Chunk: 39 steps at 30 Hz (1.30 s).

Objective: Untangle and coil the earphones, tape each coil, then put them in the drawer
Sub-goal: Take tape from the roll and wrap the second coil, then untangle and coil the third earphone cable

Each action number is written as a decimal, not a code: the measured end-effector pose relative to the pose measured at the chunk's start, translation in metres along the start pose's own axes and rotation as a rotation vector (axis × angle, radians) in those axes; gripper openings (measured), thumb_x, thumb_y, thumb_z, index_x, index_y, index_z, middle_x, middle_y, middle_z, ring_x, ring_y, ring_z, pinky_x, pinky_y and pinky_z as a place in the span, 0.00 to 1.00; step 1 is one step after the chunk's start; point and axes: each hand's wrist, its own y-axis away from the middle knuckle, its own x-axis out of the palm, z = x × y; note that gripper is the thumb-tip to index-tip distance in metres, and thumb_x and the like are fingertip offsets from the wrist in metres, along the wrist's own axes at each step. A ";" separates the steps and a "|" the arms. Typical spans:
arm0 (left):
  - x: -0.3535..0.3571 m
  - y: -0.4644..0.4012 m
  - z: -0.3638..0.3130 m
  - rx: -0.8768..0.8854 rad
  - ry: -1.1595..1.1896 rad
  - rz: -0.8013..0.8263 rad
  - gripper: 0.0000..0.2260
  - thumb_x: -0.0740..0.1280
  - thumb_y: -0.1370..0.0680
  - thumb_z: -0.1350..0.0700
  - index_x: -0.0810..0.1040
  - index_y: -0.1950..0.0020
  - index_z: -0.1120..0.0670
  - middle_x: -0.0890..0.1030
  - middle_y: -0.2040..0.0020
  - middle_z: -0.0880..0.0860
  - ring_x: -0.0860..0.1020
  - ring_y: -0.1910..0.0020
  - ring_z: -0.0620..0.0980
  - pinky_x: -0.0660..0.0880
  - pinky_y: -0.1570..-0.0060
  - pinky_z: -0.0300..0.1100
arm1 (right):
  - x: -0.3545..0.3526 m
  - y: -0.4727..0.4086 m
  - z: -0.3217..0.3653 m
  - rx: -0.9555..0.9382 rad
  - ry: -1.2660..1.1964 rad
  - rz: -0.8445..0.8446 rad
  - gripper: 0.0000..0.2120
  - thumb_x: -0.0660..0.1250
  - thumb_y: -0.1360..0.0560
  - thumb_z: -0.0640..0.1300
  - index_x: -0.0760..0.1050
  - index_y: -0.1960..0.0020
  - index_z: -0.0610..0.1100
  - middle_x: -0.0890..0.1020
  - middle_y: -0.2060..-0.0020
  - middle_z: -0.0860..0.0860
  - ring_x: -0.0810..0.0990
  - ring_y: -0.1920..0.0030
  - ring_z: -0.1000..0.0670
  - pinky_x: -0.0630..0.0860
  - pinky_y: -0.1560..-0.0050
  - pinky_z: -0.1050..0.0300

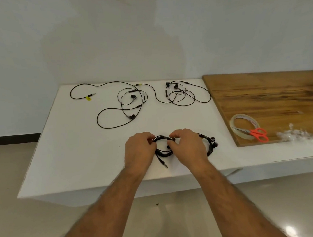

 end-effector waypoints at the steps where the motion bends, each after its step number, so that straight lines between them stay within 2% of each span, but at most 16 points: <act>1: 0.000 0.000 0.000 0.007 -0.006 -0.001 0.12 0.68 0.25 0.59 0.83 0.43 0.53 0.84 0.51 0.49 0.80 0.53 0.46 0.75 0.49 0.38 | -0.001 0.001 0.001 -0.002 0.041 0.001 0.14 0.65 0.22 0.50 0.78 0.37 0.50 0.78 0.40 0.52 0.77 0.42 0.50 0.75 0.47 0.55; 3: 0.001 0.000 0.001 0.012 -0.014 0.001 0.13 0.68 0.25 0.59 0.82 0.42 0.53 0.84 0.50 0.49 0.80 0.52 0.46 0.74 0.48 0.37 | -0.001 0.001 0.002 -0.013 0.104 -0.002 0.15 0.63 0.21 0.51 0.77 0.36 0.50 0.77 0.39 0.51 0.76 0.40 0.50 0.73 0.47 0.55; 7: 0.001 -0.005 0.006 0.011 -0.003 -0.007 0.13 0.68 0.24 0.56 0.81 0.40 0.52 0.84 0.49 0.48 0.80 0.51 0.45 0.71 0.48 0.35 | -0.001 0.001 0.004 -0.061 0.169 -0.024 0.12 0.62 0.21 0.48 0.80 0.42 0.50 0.81 0.45 0.51 0.79 0.47 0.50 0.74 0.55 0.56; 12: -0.001 -0.008 0.006 0.029 -0.002 -0.049 0.11 0.67 0.22 0.55 0.81 0.40 0.52 0.83 0.45 0.48 0.80 0.49 0.44 0.69 0.47 0.32 | -0.003 -0.002 0.001 -0.046 0.129 -0.070 0.12 0.61 0.21 0.46 0.80 0.41 0.49 0.80 0.44 0.50 0.79 0.45 0.50 0.73 0.52 0.57; 17: -0.003 -0.008 0.004 0.056 -0.014 -0.051 0.11 0.66 0.22 0.56 0.81 0.40 0.52 0.83 0.45 0.49 0.80 0.48 0.46 0.71 0.45 0.35 | -0.002 0.001 0.006 -0.122 0.059 -0.079 0.11 0.63 0.21 0.46 0.81 0.43 0.47 0.81 0.47 0.49 0.79 0.50 0.50 0.76 0.50 0.56; 25: -0.029 -0.029 0.010 0.074 -0.019 -0.105 0.14 0.66 0.21 0.55 0.78 0.36 0.51 0.79 0.41 0.49 0.76 0.51 0.43 0.69 0.47 0.35 | 0.002 0.007 0.018 -0.281 -0.080 -0.182 0.09 0.67 0.23 0.43 0.81 0.45 0.45 0.79 0.49 0.52 0.77 0.58 0.55 0.76 0.54 0.60; 27: -0.030 -0.044 0.006 0.102 -0.052 -0.115 0.14 0.66 0.21 0.56 0.78 0.36 0.52 0.79 0.40 0.50 0.77 0.49 0.45 0.69 0.45 0.35 | 0.001 0.006 0.019 -0.295 -0.116 -0.212 0.07 0.68 0.23 0.43 0.81 0.47 0.45 0.79 0.50 0.52 0.78 0.57 0.54 0.78 0.54 0.58; 30: -0.026 -0.076 -0.007 0.120 -0.135 -0.086 0.15 0.65 0.21 0.55 0.76 0.34 0.54 0.77 0.37 0.53 0.78 0.44 0.50 0.72 0.41 0.42 | 0.000 0.004 0.018 -0.296 -0.159 -0.228 0.06 0.68 0.23 0.43 0.81 0.48 0.46 0.79 0.50 0.54 0.78 0.56 0.56 0.79 0.54 0.59; 34: -0.023 -0.117 -0.015 0.071 -0.269 -0.057 0.19 0.67 0.22 0.51 0.74 0.32 0.54 0.74 0.34 0.55 0.76 0.39 0.54 0.73 0.40 0.47 | 0.000 0.002 0.012 -0.281 -0.189 -0.214 0.06 0.67 0.23 0.45 0.81 0.48 0.48 0.77 0.51 0.58 0.78 0.55 0.57 0.78 0.54 0.60; 39: -0.015 -0.137 0.000 -0.009 -0.443 0.037 0.21 0.66 0.23 0.47 0.73 0.33 0.56 0.72 0.37 0.56 0.75 0.40 0.56 0.74 0.43 0.48 | 0.000 -0.005 0.007 -0.273 -0.217 -0.184 0.06 0.66 0.22 0.48 0.80 0.48 0.51 0.76 0.51 0.60 0.79 0.56 0.56 0.78 0.54 0.60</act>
